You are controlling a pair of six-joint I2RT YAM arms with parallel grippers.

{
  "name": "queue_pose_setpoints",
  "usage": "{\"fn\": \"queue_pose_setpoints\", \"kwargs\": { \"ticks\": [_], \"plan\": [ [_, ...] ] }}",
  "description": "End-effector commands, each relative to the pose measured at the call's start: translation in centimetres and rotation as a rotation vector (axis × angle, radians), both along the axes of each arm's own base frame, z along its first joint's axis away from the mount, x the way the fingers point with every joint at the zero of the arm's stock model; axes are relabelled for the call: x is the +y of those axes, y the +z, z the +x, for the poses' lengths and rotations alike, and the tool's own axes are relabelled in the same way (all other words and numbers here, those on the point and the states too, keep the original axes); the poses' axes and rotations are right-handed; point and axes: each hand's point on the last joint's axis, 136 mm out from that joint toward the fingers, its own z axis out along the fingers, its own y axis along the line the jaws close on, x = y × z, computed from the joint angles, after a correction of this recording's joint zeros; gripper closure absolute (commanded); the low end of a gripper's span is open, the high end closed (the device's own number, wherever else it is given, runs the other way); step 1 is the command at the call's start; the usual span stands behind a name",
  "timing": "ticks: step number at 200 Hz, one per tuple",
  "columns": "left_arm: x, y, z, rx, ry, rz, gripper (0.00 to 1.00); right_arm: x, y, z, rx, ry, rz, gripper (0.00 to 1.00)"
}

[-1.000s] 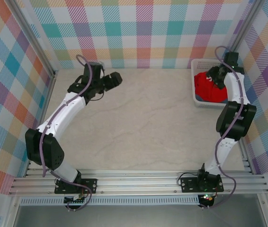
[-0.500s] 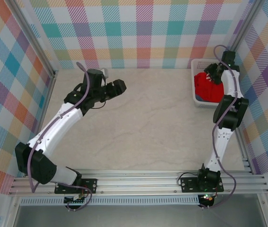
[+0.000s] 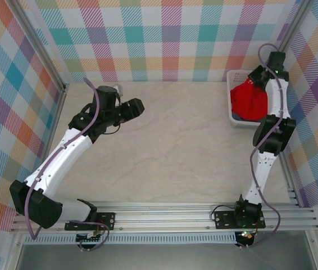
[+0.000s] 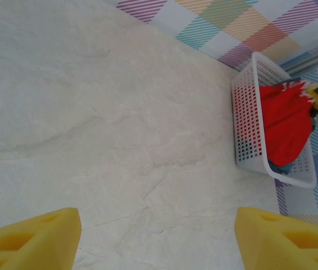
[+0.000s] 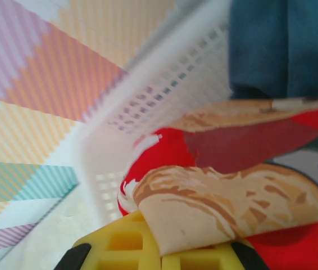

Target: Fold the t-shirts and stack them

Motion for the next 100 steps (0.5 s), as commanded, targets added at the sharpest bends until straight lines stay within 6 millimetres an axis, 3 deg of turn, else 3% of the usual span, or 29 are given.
{"fn": "queue_pose_setpoints", "kwargs": {
  "ticks": [1, 25, 52, 66, 82, 100],
  "plan": [
    [0.4, -0.2, -0.3, -0.008, 0.001, 0.036, 0.28, 3.4, 17.3, -2.2, -0.369, 0.059, -0.106, 1.00],
    [0.6, -0.4, 0.1, -0.005, 0.020, 0.050, 0.28, 8.9, 27.7, -5.7, -0.605, 0.171, -0.114, 1.00],
    [1.8, -0.6, 0.4, 0.001, 0.076, 0.098, 0.28, 16.1, 36.1, -10.2, -0.813, 0.337, -0.092, 1.00],
    [3.1, -0.4, 0.4, 0.002, 0.126, 0.144, 0.28, 19.9, 39.3, -12.7, -0.908, 0.429, -0.079, 1.00],
    [4.6, -0.2, 0.1, -0.001, 0.183, 0.193, 0.28, 23.8, 41.0, -15.1, -0.961, 0.519, -0.054, 1.00],
    [6.2, 0.0, -0.5, 0.001, 0.239, 0.241, 0.26, 28.2, 39.6, -16.1, -0.914, 0.625, 0.005, 1.00]
  ]
}}
